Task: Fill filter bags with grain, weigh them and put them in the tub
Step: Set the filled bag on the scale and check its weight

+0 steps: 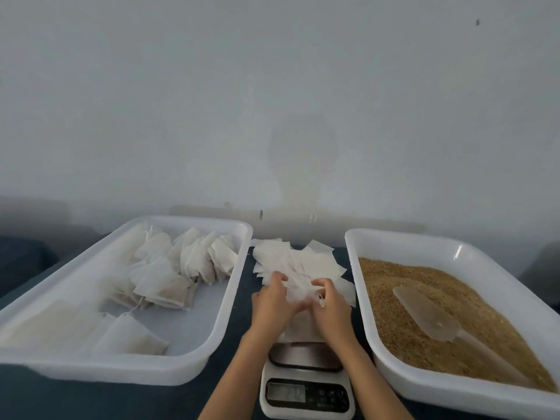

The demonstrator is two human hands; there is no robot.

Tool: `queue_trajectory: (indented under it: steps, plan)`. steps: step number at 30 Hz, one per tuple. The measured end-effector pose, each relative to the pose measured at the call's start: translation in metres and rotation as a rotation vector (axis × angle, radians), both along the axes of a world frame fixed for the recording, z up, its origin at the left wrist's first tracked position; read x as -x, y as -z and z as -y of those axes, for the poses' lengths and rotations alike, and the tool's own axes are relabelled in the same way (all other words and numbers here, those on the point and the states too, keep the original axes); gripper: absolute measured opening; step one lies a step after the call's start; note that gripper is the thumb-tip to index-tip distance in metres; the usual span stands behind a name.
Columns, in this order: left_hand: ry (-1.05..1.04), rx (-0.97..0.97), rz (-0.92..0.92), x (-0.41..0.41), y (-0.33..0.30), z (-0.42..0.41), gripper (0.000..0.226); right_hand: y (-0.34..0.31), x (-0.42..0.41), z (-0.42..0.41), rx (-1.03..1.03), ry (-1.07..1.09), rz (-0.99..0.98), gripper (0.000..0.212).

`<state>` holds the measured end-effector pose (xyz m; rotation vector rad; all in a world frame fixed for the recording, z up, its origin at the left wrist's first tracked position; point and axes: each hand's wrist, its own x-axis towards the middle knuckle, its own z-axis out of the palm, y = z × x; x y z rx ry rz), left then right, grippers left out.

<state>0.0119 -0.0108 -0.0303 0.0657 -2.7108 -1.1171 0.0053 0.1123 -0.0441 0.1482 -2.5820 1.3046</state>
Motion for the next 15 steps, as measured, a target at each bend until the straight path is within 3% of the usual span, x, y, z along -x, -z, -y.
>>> queue_trajectory:
  steps: [5, 9, 15]
  plan:
    - [0.016, -0.04, 0.007, -0.008, -0.021, 0.006, 0.054, -0.025, -0.008, 0.012, 0.131, -0.107, -0.122, 0.024]
    - [-0.012, -0.047, -0.082, -0.023, -0.049, 0.028, 0.017, -0.059, -0.015, 0.038, 0.209, -0.209, -0.226, 0.022]
    - [-0.129, 0.181, -0.195, -0.052, -0.097, 0.102, 0.034, -0.099, -0.025, 0.105, 0.222, -0.401, -0.291, 0.021]
